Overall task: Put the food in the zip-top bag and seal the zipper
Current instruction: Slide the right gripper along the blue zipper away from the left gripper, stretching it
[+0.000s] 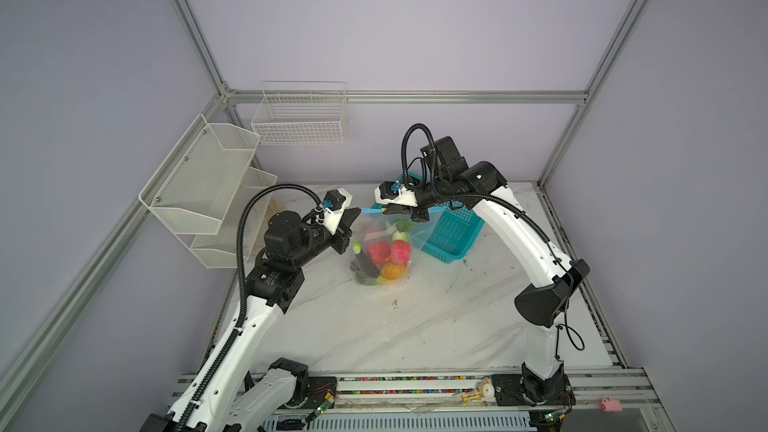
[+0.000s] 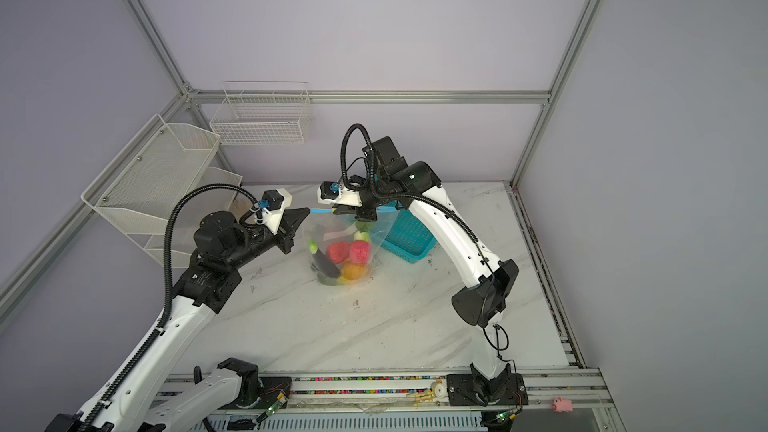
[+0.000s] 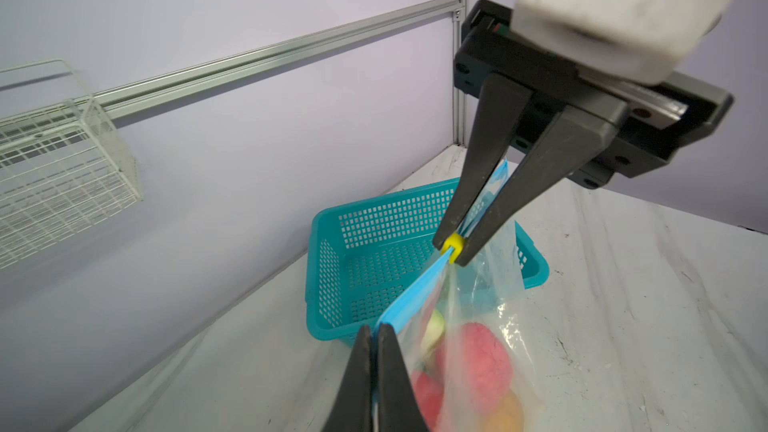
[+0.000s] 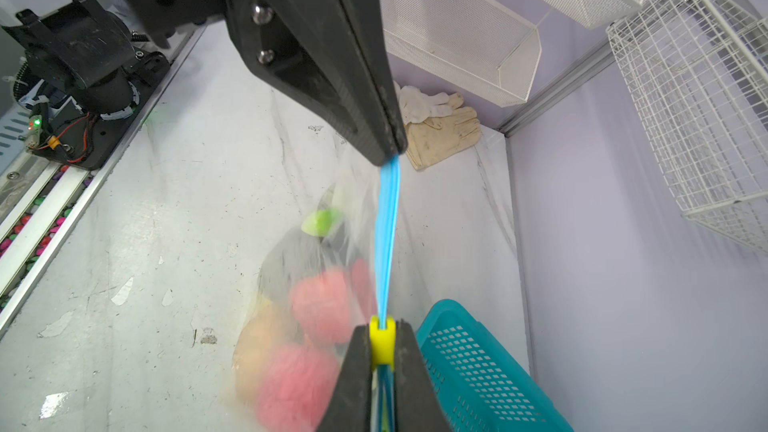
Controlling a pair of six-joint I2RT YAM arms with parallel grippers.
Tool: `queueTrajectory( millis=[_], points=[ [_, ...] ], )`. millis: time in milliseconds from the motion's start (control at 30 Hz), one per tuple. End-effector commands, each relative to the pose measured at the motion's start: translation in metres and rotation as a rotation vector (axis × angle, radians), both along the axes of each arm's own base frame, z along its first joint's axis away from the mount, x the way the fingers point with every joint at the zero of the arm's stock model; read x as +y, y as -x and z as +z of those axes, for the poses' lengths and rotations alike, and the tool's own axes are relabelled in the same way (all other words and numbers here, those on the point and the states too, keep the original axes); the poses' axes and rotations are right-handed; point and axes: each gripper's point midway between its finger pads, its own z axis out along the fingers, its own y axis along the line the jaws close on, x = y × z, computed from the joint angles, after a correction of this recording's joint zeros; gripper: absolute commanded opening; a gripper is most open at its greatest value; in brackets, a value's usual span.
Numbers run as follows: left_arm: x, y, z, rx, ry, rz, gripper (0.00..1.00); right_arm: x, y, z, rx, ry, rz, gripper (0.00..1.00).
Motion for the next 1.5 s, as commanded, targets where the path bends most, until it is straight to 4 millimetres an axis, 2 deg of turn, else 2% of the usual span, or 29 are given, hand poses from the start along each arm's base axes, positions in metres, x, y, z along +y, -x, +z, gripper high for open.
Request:
queueTrajectory(
  millis=[0, 167, 633, 1033, 1467],
  points=[
    [0.04, -0.012, -0.009, 0.006, -0.062, 0.215, 0.0, -0.017, -0.005, 0.002, -0.001, 0.03, -0.056, 0.0],
    [0.063, -0.017, -0.015, 0.021, -0.084, 0.337, 0.0, -0.021, -0.007, 0.0, -0.006, 0.04, -0.074, 0.0],
    [0.101, -0.021, -0.021, 0.046, -0.069, 0.496, 0.0, -0.044, -0.021, -0.004, -0.019, 0.053, -0.137, 0.0],
    [0.111, -0.019, -0.017, 0.035, -0.058, 0.512, 0.0, -0.064, -0.034, -0.006, -0.019, 0.059, -0.189, 0.0],
    [0.113, -0.019, -0.017, 0.035, -0.056, 0.514, 0.0, -0.074, -0.044, -0.013, -0.015, 0.079, -0.223, 0.0]
  ],
)
